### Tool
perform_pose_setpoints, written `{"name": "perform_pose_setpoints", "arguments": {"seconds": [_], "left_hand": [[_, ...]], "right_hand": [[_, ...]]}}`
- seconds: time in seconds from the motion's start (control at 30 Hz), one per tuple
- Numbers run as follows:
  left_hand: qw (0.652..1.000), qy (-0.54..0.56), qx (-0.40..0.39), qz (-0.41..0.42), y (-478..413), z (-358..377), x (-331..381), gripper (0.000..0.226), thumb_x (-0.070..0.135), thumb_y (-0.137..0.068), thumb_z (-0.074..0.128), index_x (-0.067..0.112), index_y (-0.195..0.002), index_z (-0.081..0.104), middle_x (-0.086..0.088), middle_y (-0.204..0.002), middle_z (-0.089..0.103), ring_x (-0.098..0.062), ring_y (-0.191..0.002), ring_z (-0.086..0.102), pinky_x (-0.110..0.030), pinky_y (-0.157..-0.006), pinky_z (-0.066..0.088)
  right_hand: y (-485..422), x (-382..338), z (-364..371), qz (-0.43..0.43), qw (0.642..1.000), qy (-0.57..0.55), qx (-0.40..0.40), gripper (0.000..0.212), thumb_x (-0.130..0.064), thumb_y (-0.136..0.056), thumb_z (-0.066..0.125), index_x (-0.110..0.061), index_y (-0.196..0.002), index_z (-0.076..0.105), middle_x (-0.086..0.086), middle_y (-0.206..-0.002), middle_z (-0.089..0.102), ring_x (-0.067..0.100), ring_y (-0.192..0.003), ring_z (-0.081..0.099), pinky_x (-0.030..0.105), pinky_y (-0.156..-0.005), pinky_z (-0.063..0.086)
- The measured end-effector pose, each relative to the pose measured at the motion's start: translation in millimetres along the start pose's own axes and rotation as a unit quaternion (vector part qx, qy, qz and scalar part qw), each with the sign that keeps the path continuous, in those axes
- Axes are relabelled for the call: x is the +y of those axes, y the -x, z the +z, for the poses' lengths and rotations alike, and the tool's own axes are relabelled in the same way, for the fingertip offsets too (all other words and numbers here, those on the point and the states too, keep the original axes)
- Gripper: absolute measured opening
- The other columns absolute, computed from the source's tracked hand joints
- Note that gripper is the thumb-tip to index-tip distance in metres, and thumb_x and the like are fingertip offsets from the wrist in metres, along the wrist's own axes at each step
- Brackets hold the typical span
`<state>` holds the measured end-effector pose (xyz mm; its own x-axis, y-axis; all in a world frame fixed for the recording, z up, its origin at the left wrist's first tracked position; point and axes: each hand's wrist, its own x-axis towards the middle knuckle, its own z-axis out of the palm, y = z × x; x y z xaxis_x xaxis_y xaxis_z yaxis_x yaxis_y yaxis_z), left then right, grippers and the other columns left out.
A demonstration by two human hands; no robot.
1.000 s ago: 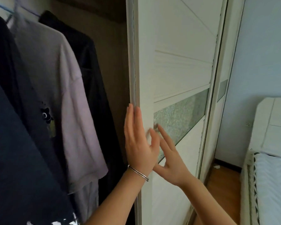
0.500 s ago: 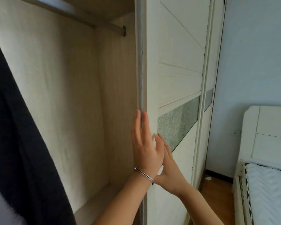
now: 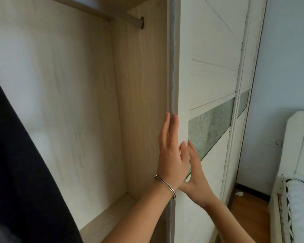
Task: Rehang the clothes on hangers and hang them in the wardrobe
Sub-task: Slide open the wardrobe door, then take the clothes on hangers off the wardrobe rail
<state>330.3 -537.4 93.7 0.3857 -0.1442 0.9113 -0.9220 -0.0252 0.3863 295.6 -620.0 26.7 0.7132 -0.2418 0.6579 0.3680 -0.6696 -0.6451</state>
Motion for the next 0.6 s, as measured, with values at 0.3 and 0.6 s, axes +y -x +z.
{"name": "perform_pose_setpoints", "arguments": {"seconds": [0.3,0.6], "left_hand": [[0.973,-0.085,-0.204,-0.063,32,-96,4,0.043,0.029,-0.08,0.037,0.013,-0.099,0.072,-0.002,-0.105,0.072,-0.009,-0.093,0.064,-0.015,-0.083,0.05],[0.964,-0.262,-0.019,0.049,-18,-273,116,0.024,0.028,-0.08,0.051,0.025,-0.094,0.071,0.019,-0.09,0.07,0.006,-0.09,0.062,-0.004,-0.08,0.045]], "right_hand": [[15,-60,34,0.015,0.969,0.033,0.245,0.058,-0.026,-0.077,0.051,-0.004,-0.131,0.044,0.011,-0.134,0.045,0.018,-0.127,0.039,0.043,-0.108,0.035],[-26,-210,79,-0.12,0.981,-0.132,0.077,0.016,-0.032,-0.077,0.048,-0.042,-0.086,0.056,-0.02,-0.09,0.062,-0.013,-0.09,0.055,-0.002,-0.078,0.038]]}}
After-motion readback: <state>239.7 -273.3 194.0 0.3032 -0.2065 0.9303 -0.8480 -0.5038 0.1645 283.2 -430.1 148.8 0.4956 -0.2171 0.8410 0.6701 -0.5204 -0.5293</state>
